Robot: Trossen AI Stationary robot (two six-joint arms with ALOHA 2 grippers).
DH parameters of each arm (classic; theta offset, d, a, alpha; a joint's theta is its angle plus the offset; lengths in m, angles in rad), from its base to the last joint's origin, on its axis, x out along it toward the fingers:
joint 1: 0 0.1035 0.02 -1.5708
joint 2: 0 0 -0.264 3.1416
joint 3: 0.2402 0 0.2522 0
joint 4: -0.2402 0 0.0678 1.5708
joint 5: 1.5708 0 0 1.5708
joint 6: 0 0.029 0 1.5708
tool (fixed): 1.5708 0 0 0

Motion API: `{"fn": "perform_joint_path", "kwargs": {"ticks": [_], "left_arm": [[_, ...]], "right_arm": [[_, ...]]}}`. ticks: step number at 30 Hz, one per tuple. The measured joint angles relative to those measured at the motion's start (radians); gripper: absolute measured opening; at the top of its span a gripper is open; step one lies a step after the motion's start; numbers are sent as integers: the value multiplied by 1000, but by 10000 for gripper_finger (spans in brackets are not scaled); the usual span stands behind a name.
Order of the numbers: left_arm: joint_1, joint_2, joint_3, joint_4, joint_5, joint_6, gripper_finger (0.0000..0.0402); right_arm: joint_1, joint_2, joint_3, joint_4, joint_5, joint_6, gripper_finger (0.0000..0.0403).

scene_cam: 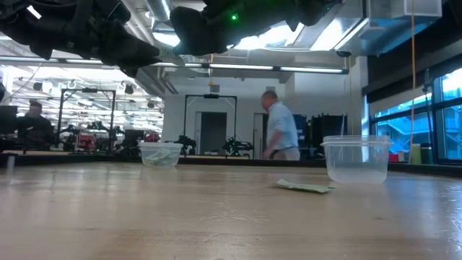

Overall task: Pick and place Stevia / Truvia into bins
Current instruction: Put the stevia packet into the top transparent container

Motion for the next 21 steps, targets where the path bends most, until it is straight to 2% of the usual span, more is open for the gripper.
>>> {"fn": "perform_joint_path", "kwargs": {"ticks": [4,15,21], "left_arm": [[1,-1,0,16,-51,0,102],[1,0,0,21,-53,0,101],[1,0,0,22,-79,0,60]], "right_arm": [[0,0,0,0,0,0,5],[0,0,0,2,0,0,5],[0,0,0,2,0,0,5]]}}
